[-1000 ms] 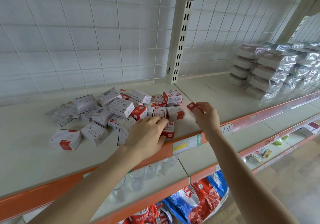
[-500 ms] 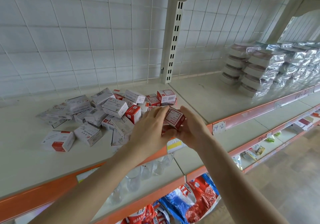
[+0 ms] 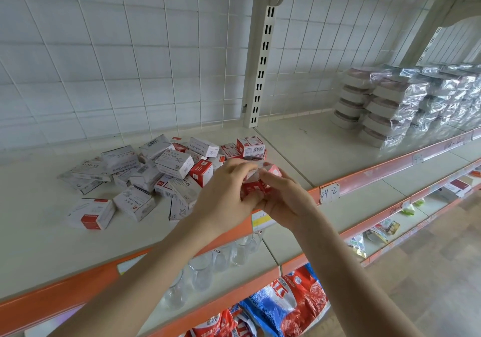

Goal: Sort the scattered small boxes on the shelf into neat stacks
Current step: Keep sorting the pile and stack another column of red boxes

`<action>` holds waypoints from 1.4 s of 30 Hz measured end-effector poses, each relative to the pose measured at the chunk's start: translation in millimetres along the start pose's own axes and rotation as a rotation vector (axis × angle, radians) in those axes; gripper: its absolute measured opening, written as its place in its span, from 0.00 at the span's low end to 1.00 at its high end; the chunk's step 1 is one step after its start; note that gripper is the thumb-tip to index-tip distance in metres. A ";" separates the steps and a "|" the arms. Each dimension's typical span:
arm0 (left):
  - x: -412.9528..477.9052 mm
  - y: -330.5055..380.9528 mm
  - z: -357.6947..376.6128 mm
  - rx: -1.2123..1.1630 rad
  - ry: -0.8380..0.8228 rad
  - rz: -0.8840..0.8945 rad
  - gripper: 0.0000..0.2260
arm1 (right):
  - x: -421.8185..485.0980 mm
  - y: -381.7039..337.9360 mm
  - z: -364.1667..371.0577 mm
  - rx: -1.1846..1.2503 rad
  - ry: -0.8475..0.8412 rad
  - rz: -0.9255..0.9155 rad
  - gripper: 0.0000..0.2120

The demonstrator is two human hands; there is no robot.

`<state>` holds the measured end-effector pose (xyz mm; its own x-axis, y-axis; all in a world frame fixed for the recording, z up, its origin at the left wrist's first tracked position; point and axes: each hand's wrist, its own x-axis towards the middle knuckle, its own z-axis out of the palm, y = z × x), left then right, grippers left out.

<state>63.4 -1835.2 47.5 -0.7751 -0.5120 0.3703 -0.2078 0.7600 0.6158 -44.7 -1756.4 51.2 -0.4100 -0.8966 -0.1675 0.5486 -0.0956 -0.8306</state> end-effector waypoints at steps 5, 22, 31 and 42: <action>-4.3 6.4 4.2 0.021 0.026 -0.067 0.22 | 2.1 3.0 -1.4 0.081 0.035 -0.065 0.24; 6.2 -10.9 -9.2 -0.025 -0.057 0.125 0.28 | -8.4 -11.7 -11.2 -1.080 -0.018 -0.298 0.23; 8.5 -16.1 -4.8 0.494 -0.254 0.028 0.28 | 0.1 -6.1 -26.9 -1.535 0.309 -0.348 0.21; 5.2 -16.0 0.9 0.596 -0.263 0.033 0.20 | -0.4 2.0 -27.8 -1.584 0.337 -0.318 0.20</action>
<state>62.2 -1849.6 38.9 -0.8910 -0.4273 0.1536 -0.4184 0.9040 0.0876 -63.7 -1744.3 34.8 -0.5992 -0.7802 0.1795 -0.7391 0.4529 -0.4987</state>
